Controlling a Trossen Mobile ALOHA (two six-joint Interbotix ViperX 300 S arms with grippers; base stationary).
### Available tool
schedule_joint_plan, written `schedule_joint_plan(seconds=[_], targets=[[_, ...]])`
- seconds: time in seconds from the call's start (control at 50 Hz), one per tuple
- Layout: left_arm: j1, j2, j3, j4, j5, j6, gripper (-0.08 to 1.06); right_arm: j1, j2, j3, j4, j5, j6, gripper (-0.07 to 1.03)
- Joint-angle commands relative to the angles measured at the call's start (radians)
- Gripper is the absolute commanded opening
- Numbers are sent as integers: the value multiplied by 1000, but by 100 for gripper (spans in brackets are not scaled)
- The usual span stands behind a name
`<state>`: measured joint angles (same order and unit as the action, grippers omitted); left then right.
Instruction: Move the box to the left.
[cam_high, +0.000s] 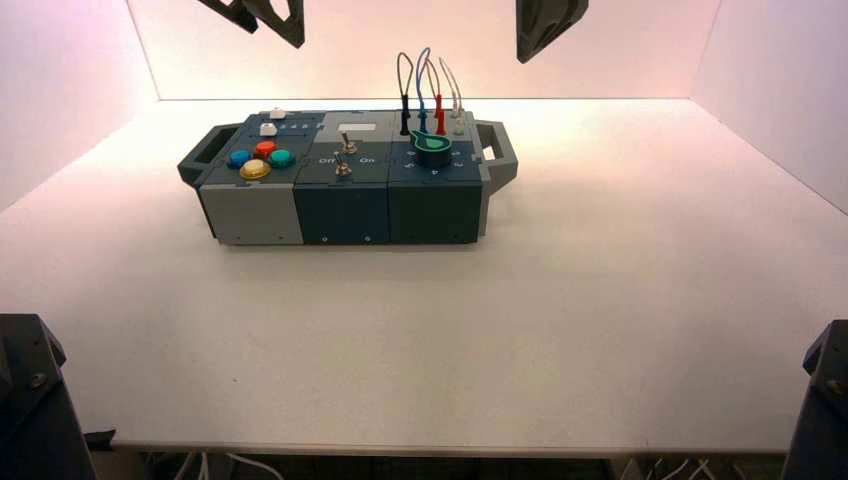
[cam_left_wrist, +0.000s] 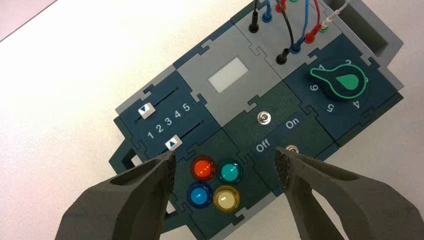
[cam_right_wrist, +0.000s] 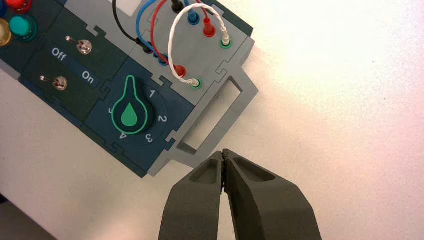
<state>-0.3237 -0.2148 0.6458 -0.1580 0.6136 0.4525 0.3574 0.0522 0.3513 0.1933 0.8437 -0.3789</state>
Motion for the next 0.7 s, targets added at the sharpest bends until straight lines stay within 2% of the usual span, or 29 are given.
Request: schedule_joint_plan(seconds=[0.02,0.36,0.42,0.48,0.54,0.56,0.6,0.7], targets=[[-2,-23,-14,2,-8,-2,102,-5,-20,-12,2,-5,-2,-2],[-2,-40,-11,2,-20,-2,102,-5,-40,-11,2,-3,3,-2],[-2,-48,-6,-3,-34,-3,99,-5,-46,-11,3,-3,9,-2],[-2,-60,-3,-6,-43,-9,88,-5,-51,-12,3,-5,15,-2],[-2,-71,-5,-6,-41,-11,68,-5,-55,-15,3,-5,26,-2],[-2,-81,-6,-5,-40,-11,48,-5,-57,-15,3,-3,35,-2],[-2,-98,-14,-5,-34,-11,36,-5,-60,-17,3,-3,63,-2],[0,-135,-26,-5,-14,-11,33,-6,-69,-14,2,-8,133,-2]])
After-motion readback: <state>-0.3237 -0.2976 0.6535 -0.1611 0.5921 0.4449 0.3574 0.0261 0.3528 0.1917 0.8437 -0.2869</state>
